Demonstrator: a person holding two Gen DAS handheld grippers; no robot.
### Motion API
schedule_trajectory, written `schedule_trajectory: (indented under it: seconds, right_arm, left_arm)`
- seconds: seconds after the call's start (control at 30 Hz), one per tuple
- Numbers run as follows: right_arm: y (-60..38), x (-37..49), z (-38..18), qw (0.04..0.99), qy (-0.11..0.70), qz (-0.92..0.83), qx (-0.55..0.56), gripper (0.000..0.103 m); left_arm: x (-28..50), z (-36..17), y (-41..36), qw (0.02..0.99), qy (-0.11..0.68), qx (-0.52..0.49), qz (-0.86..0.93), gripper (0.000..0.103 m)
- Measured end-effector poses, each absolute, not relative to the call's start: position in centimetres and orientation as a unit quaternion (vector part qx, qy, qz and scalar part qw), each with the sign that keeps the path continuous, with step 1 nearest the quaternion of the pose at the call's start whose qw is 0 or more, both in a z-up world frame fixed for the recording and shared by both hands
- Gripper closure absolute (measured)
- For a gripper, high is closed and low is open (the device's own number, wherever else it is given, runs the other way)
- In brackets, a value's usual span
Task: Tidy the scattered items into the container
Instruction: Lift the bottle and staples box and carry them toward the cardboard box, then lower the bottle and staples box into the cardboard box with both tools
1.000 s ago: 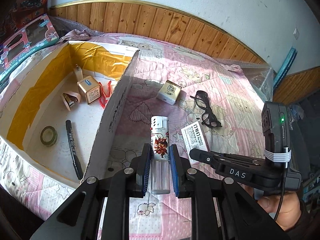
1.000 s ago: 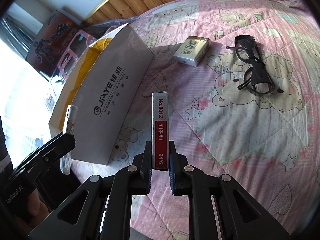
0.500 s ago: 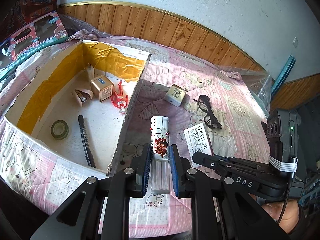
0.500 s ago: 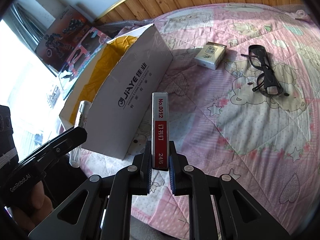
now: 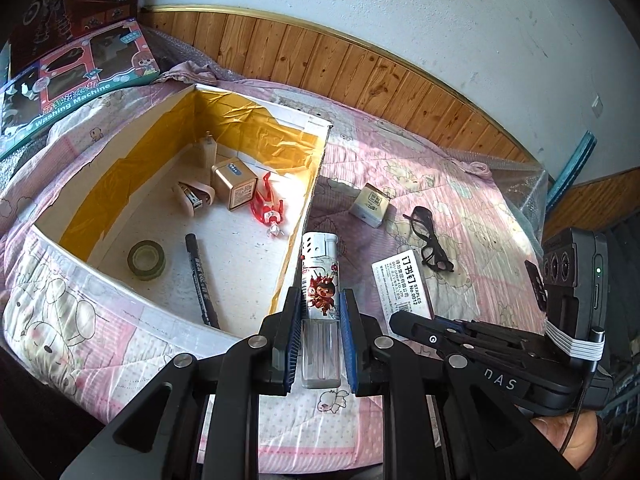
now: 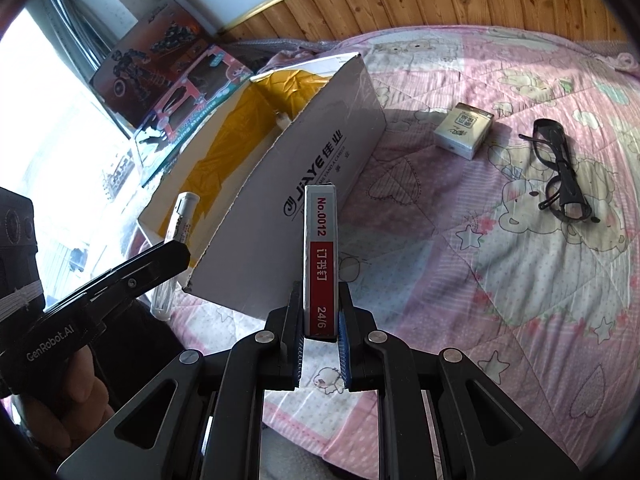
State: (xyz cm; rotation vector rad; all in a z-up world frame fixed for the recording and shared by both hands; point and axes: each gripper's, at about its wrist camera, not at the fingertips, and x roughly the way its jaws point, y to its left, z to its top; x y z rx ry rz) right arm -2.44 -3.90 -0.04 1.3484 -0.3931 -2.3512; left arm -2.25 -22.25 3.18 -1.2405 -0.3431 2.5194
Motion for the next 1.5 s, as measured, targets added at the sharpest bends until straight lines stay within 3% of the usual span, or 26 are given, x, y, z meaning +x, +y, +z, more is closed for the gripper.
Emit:
schedule_trajectory:
  seconds: [1.5]
  right_arm:
    - [-14.0,-4.6,5.7,0.246,-0.066,-0.851,0.46,0.088]
  left_arm:
    - [-4.4,5.0,-28.2,0.092,-0.101,-0.412,0.901,0.084]
